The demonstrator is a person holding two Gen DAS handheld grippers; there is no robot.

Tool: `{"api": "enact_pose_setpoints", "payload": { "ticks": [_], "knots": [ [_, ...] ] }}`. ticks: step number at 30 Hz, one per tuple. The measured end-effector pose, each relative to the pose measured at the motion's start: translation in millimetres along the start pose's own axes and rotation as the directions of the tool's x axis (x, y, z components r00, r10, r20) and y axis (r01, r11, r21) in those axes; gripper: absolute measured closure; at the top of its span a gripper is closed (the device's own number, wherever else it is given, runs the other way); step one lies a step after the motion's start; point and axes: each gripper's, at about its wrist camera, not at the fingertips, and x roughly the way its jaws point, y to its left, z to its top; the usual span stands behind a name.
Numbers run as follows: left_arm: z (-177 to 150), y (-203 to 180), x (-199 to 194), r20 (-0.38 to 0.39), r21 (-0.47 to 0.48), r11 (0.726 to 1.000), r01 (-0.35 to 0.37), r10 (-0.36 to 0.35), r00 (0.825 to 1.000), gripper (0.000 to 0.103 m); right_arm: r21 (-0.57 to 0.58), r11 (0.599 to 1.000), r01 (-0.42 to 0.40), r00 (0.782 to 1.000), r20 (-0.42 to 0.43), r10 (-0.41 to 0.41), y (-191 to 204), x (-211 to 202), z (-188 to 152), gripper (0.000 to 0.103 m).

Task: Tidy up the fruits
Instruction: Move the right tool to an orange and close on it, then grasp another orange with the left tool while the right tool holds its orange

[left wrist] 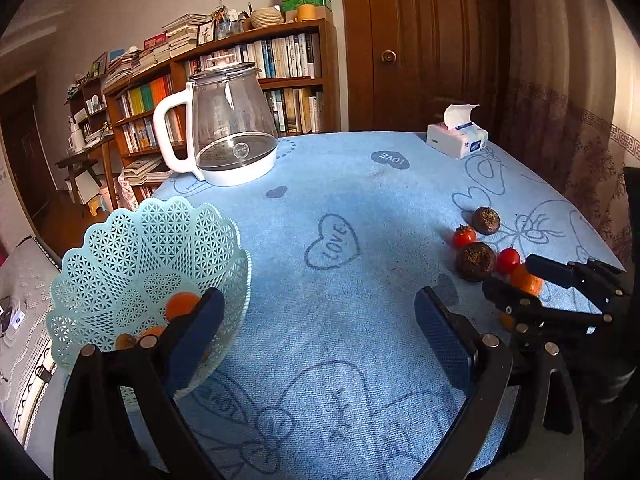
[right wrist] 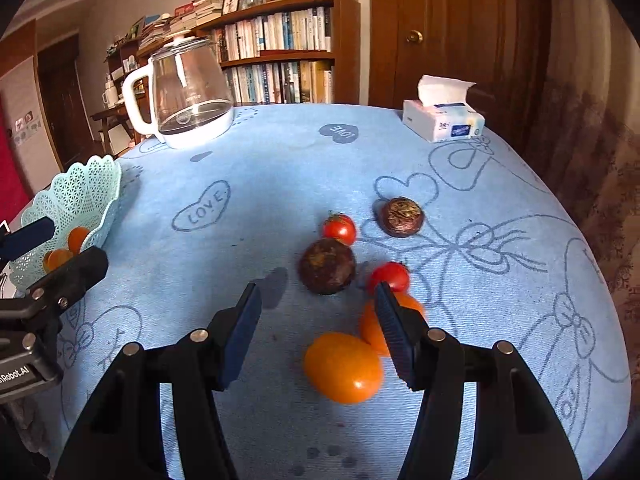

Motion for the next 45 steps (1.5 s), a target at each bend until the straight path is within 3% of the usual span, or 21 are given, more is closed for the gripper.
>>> {"api": "enact_pose_setpoints", "payload": {
  "ticks": [10, 15, 20, 22, 29, 38, 45],
  "knots": [
    [-4.8, -16.7, 5.2, -0.02, 0.04, 0.999, 0.019, -0.018, 1.0, 0.006, 0.137, 0.99, 0.02, 0.999, -0.046, -0.013, -67.6, 9.0, 1.2, 0.041],
    [-6.3, -20.9, 7.2, -0.025, 0.048, 0.999, 0.027, -0.026, 0.999, 0.006, 0.194, 0.979, -0.07, 0.991, -0.098, 0.09, -77.7, 23.7, 0.7, 0.041],
    [-7.1, -24.4, 8.2, -0.03, 0.05, 0.998, 0.033, -0.031, 0.999, 0.006, 0.185, 0.976, -0.115, 0.982, -0.128, 0.14, -67.2, 33.5, -3.9, 0.042],
    [-7.9, -25.2, 9.2, -0.035, 0.046, 0.998, 0.035, -0.033, 0.999, 0.006, 0.174, 0.977, -0.119, 0.981, -0.129, 0.143, -64.7, 33.1, -3.1, 0.055],
    [-11.3, -33.7, 12.4, -0.055, 0.04, 0.998, 0.047, -0.045, 0.997, 0.006, 0.182, 0.972, -0.148, 0.977, -0.123, 0.172, -66.6, 28.6, -4.5, 0.063],
    [-13.1, -57.5, 16.5, -0.077, 0.08, 0.995, 0.065, -0.059, 0.995, 0.006, 0.059, 0.997, -0.057, 0.998, -0.027, 0.058, -54.6, 3.2, -1.6, 0.063],
    [-12.2, -84.4, 19.2, -0.089, 0.126, 0.987, 0.103, -0.092, 0.992, 0.006, 0.014, 1.0, 0.0, 1.0, 0.023, -0.001, -58.5, -7.6, 1.2, 0.063]
  ]
}}
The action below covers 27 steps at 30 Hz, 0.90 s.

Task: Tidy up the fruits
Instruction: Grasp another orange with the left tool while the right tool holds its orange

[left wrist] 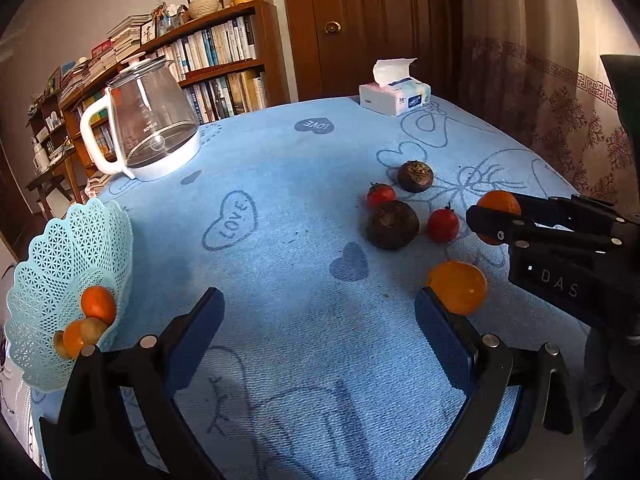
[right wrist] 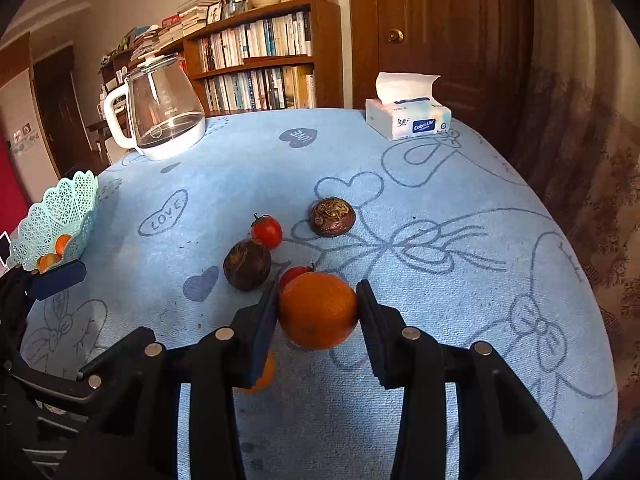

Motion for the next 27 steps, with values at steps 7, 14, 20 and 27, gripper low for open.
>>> {"api": "enact_pose_setpoints", "payload": {
  "ticks": [7, 14, 20, 27],
  "knots": [
    [3.1, -30.7, 6.9, -0.003, 0.055, 0.997, 0.052, -0.052, 0.999, 0.006, -0.012, 0.999, 0.052, 0.998, 0.028, -0.051, -12.6, -4.9, 0.3, 0.063],
    [4.4, -50.0, 18.1, -0.02, 0.089, 0.992, 0.094, -0.092, 0.996, 0.011, -0.01, 0.998, 0.064, 0.997, 0.034, -0.064, -17.8, -4.2, 1.5, 0.063],
    [8.0, -60.2, 22.9, -0.032, 0.104, 0.984, 0.146, -0.143, 0.989, 0.028, 0.0, 0.998, 0.059, 0.998, 0.027, -0.059, -19.5, -3.0, 0.6, 0.063],
    [4.7, -68.2, 21.9, -0.064, 0.105, 0.965, 0.241, -0.235, 0.97, 0.054, 0.025, 0.999, 0.039, 0.999, 0.003, -0.039, -22.4, 2.4, -1.4, 0.063]
  ]
}}
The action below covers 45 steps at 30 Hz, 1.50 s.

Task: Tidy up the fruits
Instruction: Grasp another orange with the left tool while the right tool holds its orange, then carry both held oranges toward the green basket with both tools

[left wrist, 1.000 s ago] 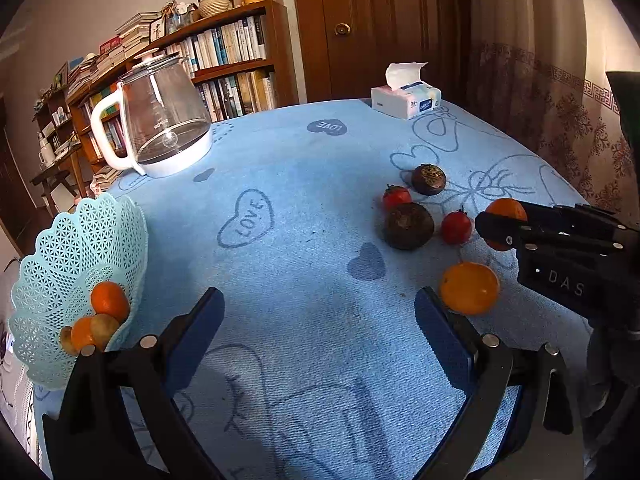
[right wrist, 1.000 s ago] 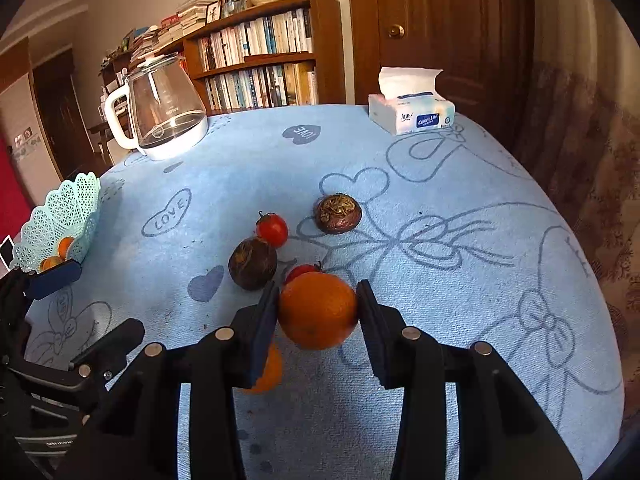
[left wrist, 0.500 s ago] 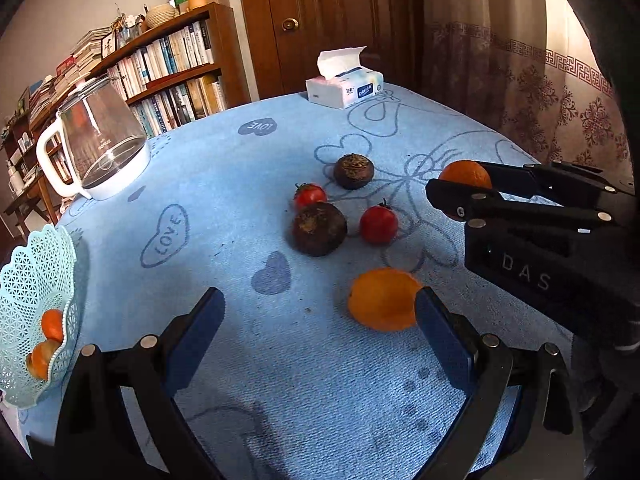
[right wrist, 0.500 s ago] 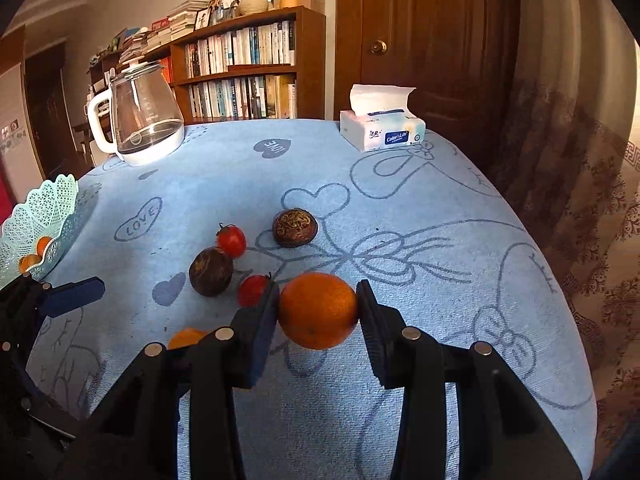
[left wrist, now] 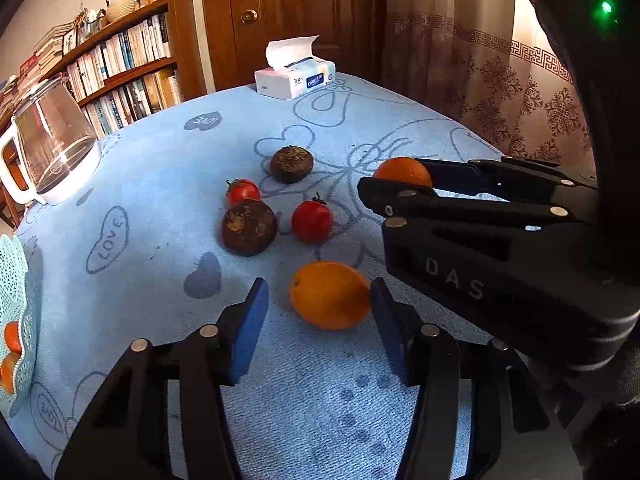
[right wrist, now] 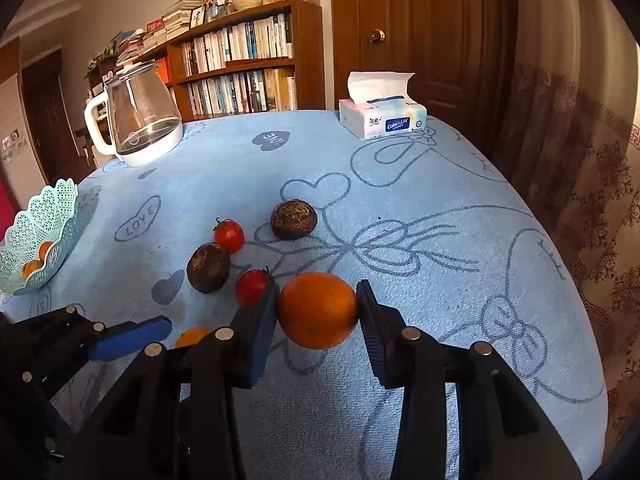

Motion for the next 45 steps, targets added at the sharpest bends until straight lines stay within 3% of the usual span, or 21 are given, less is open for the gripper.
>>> {"api": "enact_pose_setpoints", "payload": {
  "ticks": [2, 10, 18, 23, 26, 31, 37, 45],
  "knots": [
    [-0.9, -2.1, 0.4, -0.004, -0.002, 1.0, 0.028, -0.028, 1.0, 0.06, 0.001, 1.0, -0.001, 1.0, -0.001, 0.001, 0.2, 0.2, -0.5, 0.063],
    [-3.2, -7.7, -1.4, 0.001, 0.007, 1.0, 0.012, -0.012, 1.0, 0.06, 0.014, 1.0, -0.005, 1.0, -0.009, 0.005, -1.2, 1.8, -1.9, 0.063],
    [-4.2, -4.3, -6.2, 0.017, -0.002, 0.998, -0.055, 0.055, 0.998, 0.061, 0.029, 1.0, -0.004, 1.0, -0.011, 0.004, -3.7, 3.5, -1.8, 0.063],
    [-1.9, 3.0, -12.2, 0.033, -0.025, 0.995, -0.093, 0.094, 0.995, 0.07, 0.035, 0.999, -0.005, 1.0, -0.015, 0.006, -4.2, 4.8, -1.6, 0.063],
    [-0.3, 6.8, -17.0, 0.051, -0.032, 0.993, -0.113, 0.114, 0.992, 0.07, 0.036, 0.999, -0.005, 1.0, -0.017, 0.006, -3.9, 5.1, -1.9, 0.063],
    [-0.8, 17.5, -16.7, 0.031, -0.075, 0.994, -0.077, 0.08, 0.996, 0.07, 0.057, 0.998, -0.011, 1.0, -0.022, 0.012, -8.1, 6.5, -2.2, 0.063],
    [-6.6, 22.0, -7.4, -0.009, -0.107, 0.993, -0.043, 0.042, 0.999, 0.055, 0.067, 0.998, -0.02, 0.999, -0.035, 0.022, -8.9, 9.3, -3.5, 0.063],
    [-12.8, 30.3, 10.8, -0.056, -0.148, 0.989, 0.0, -0.008, 0.998, 0.058, 0.062, 0.998, -0.024, 0.999, -0.04, 0.026, -6.7, 10.3, -4.7, 0.063]
  ]
}}
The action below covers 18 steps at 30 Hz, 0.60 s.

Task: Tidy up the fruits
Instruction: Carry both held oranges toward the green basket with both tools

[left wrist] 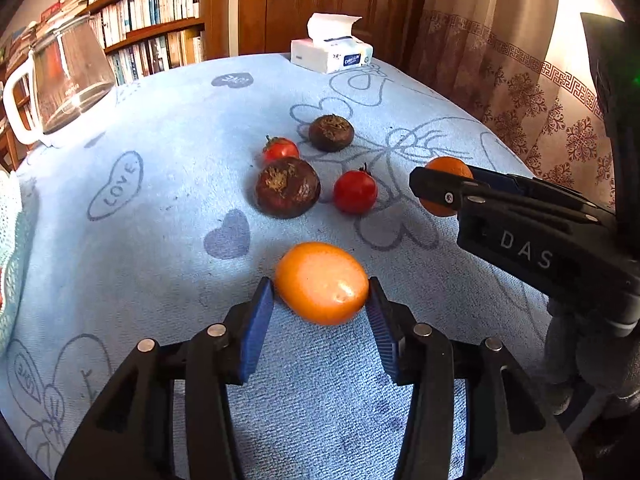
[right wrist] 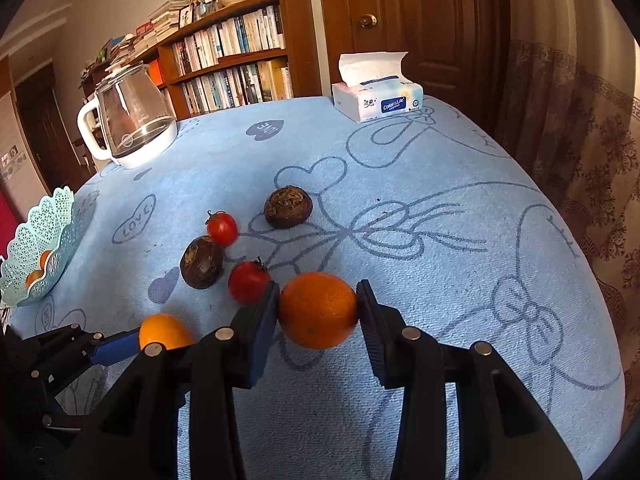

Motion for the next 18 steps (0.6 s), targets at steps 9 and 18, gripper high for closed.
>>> {"api": "enact_pose_setpoints", "payload": {
  "ticks": [9, 18],
  "knots": [
    [2.3, 4.4, -11.6, 0.049, -0.018, 0.997, -0.075, 0.076, 0.996, 0.058, 0.003, 1.0, -0.01, 1.0, 0.01, 0.01, 0.4, -1.6, 0.6, 0.063],
    [4.4, 24.2, -37.4, 0.121, -0.052, 0.98, -0.19, 0.195, 0.973, 0.058, -0.002, 1.0, -0.021, 1.0, 0.02, 0.021, 4.4, -3.7, 0.8, 0.063]
  ]
}}
